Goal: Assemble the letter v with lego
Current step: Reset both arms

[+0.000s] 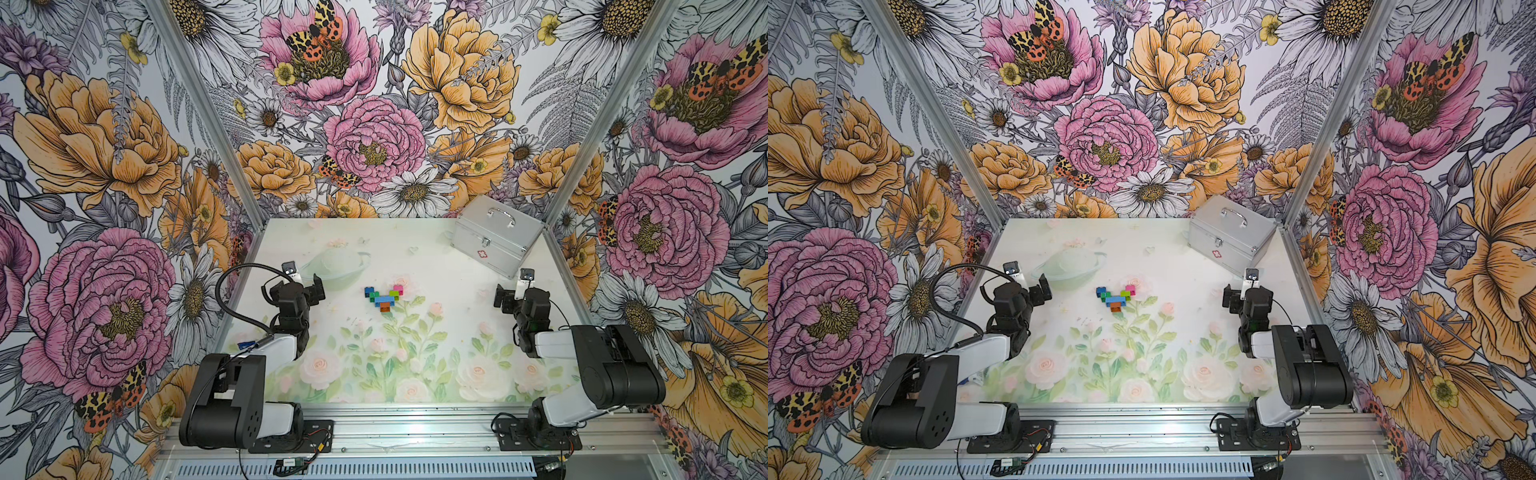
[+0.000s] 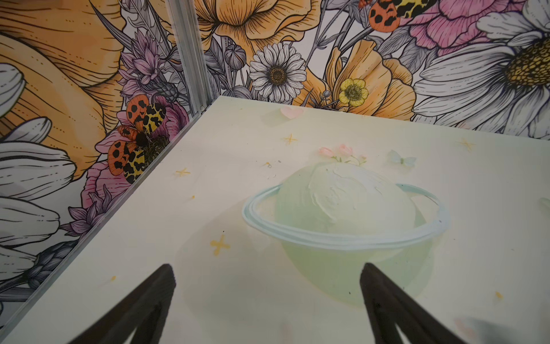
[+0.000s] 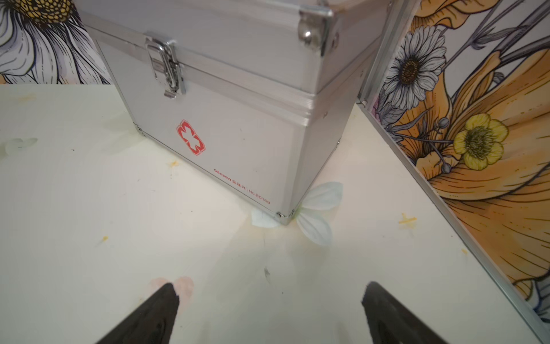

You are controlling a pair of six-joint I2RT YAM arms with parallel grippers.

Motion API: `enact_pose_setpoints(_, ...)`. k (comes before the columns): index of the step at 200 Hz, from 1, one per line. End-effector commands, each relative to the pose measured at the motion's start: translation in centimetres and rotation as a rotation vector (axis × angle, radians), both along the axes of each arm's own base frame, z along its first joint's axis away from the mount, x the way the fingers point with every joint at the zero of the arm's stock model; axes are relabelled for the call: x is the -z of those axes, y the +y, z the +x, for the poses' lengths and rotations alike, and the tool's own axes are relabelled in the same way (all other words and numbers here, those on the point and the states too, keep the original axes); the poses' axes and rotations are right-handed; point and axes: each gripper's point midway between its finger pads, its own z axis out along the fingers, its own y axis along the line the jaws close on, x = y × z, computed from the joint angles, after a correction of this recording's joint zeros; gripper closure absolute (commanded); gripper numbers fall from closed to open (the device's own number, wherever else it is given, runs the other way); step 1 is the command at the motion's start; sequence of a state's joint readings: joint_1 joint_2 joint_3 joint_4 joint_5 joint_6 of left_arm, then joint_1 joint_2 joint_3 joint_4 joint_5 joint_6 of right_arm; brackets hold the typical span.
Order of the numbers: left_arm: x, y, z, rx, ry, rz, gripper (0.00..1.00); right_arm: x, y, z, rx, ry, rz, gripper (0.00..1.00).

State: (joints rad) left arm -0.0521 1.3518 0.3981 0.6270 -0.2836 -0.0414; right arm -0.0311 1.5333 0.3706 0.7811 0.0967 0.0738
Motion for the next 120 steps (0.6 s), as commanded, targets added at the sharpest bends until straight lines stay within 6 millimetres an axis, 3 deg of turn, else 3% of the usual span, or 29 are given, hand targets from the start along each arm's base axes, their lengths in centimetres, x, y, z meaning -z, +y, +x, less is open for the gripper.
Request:
enact_pose_setpoints(1, 0.1, 1.0, 0.1, 0.013, -0.142, -0.01, 0.01, -2.4, 0.4, 1.4, -0.039, -0.088, 0.035, 0.01)
enact_pose_setpoints(8, 0.1, 1.1, 0.2, 0.01, -0.2, -0.01, 0.01, -2.3, 0.3, 1.3, -0.035, -0.078, 0.037, 0.0)
enact_pose_setpoints(21, 0.9, 1.3, -0.3, -0.008, -0.118, -0.012, 0.01, -2.4, 0.4, 1.3, -0.032, -0.081, 0.031, 0.0)
enact_pose_setpoints(51, 1.0, 0.8, 1.4, 0.006, -0.073, 0.005, 0.01, -2.4, 0.4, 1.4, -0.027, -0.08, 0.023, 0.0)
enact_pose_setpoints(120, 1.3, 1.0, 1.4, -0.004, -0.058, 0.003, 0.01, -2.5, 0.5, 1.3, -0.026, -0.083, 0.019, 0.0)
